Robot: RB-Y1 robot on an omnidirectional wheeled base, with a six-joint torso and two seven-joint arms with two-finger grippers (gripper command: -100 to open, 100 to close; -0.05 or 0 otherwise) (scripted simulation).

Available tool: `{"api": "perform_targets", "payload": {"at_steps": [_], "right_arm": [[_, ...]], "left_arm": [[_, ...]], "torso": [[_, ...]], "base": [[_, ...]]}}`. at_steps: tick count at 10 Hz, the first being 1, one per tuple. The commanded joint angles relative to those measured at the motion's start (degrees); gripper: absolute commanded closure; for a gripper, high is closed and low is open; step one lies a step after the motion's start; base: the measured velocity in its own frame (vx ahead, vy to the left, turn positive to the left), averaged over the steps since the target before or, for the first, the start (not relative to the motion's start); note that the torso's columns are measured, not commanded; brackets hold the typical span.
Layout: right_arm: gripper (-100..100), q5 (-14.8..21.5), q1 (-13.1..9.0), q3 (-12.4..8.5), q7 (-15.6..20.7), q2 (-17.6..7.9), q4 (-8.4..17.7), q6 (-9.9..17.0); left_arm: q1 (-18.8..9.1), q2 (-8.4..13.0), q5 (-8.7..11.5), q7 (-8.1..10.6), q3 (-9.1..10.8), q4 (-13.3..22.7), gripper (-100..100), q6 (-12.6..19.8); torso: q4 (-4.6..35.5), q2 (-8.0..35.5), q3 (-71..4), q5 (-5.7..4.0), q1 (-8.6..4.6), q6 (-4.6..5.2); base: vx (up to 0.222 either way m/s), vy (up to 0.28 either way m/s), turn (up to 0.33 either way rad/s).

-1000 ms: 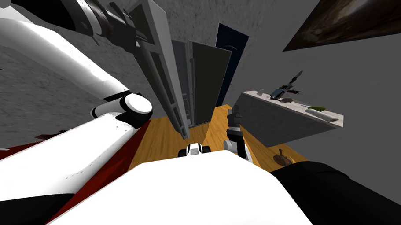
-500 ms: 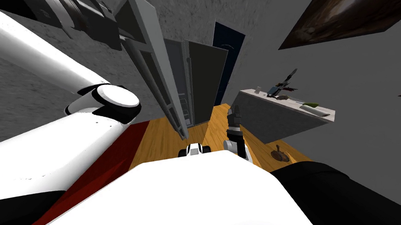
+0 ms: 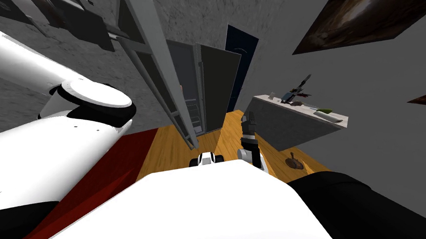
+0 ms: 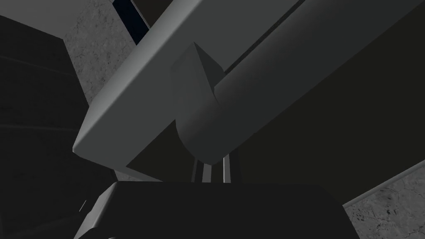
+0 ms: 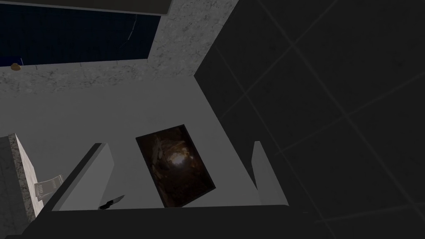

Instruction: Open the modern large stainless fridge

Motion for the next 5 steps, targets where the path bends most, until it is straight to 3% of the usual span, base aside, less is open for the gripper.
{"api": "perform_targets", "payload": {"at_steps": [1,5], "right_arm": [[0,0.0,0.01,0.0,0.0,0.0,0.0,0.0],[0,0.0,0.01,0.0,0.0,0.0,0.0,0.0]], "left_arm": [[-2.12,1.35,-0.14,-0.19,0.13,2.2,-100,0.59],[-6.47,2.69,-1.56,2.63,-2.36,3.63,-100,1.35]], "torso": [[-0.08,0.02,0.08,0.02,-0.06,0.05],[0.39,0.17,-0.01,-0.23,-0.08,0.0]], "base": [[0.002,0.024,-0.016],[0.031,0.028,-0.017]]}}
